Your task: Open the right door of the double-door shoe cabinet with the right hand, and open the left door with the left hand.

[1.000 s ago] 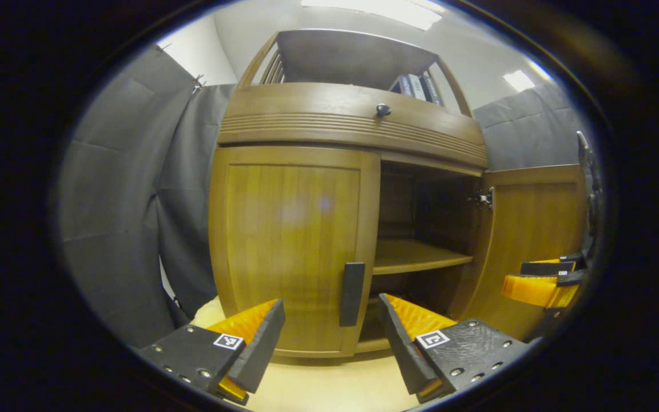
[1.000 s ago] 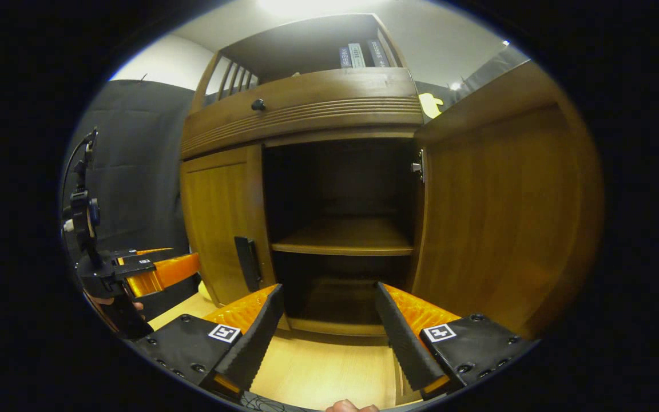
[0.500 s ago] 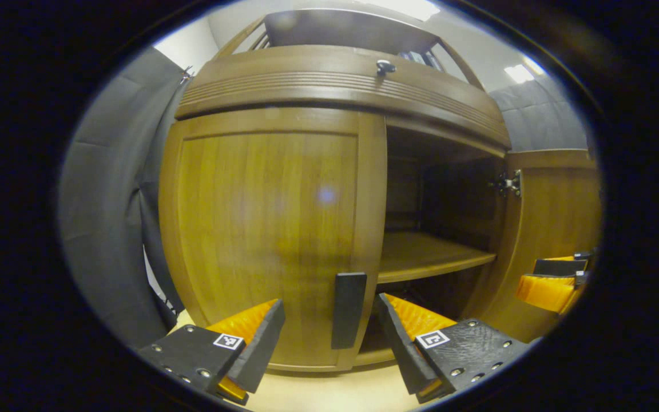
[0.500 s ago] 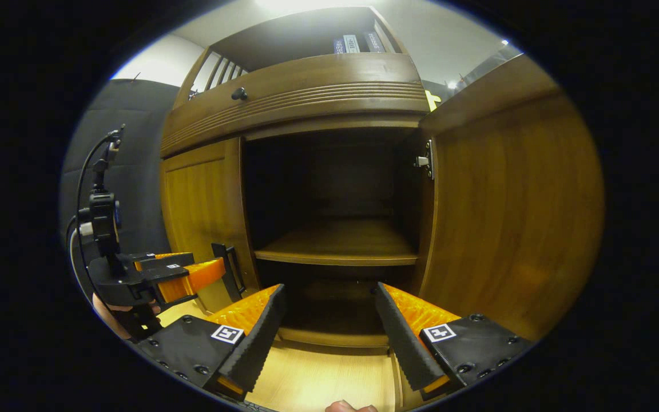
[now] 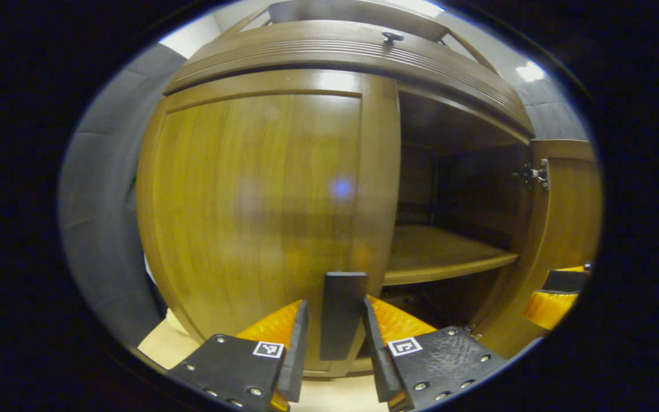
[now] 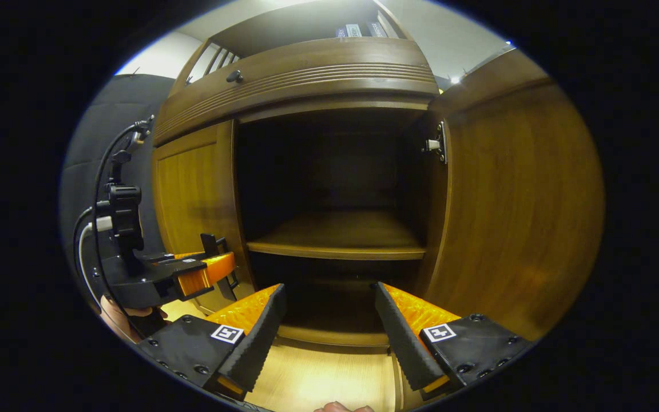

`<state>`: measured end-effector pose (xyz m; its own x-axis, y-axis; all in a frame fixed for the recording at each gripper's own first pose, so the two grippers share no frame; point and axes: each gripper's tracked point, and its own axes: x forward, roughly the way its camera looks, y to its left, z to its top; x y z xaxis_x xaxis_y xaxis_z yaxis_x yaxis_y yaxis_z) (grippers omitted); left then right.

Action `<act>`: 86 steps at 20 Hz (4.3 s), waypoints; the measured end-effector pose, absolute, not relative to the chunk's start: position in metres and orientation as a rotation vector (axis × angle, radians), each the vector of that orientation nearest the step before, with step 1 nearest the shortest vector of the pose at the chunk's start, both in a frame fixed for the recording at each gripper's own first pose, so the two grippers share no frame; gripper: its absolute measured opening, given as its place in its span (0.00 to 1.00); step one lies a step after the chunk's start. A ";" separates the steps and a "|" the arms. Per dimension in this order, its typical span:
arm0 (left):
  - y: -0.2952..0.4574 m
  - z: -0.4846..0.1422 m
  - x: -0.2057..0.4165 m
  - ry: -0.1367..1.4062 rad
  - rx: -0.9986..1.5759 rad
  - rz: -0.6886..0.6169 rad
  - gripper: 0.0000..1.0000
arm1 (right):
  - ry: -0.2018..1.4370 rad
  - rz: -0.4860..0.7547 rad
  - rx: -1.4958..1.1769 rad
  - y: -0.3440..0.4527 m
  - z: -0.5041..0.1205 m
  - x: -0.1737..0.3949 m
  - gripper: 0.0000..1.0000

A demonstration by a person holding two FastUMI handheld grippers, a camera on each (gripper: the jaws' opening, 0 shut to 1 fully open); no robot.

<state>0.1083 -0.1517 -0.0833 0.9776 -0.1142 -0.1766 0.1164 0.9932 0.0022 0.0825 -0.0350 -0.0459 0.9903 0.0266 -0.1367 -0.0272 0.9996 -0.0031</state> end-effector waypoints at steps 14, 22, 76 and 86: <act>-0.155 -0.085 0.103 0.165 0.042 -0.112 0.07 | 0.161 0.029 0.026 -0.033 -0.053 0.092 0.94; -0.155 -0.079 0.097 0.162 0.034 -0.157 0.06 | 0.177 0.026 0.028 -0.024 -0.059 0.077 0.94; -0.121 -0.067 0.088 0.072 0.063 -0.211 0.03 | 0.166 -0.044 -0.085 -0.004 -0.063 -0.024 0.93; -0.104 -0.055 0.072 0.045 0.105 -0.109 0.03 | 0.114 -0.068 -0.073 -0.028 -0.034 -0.037 0.97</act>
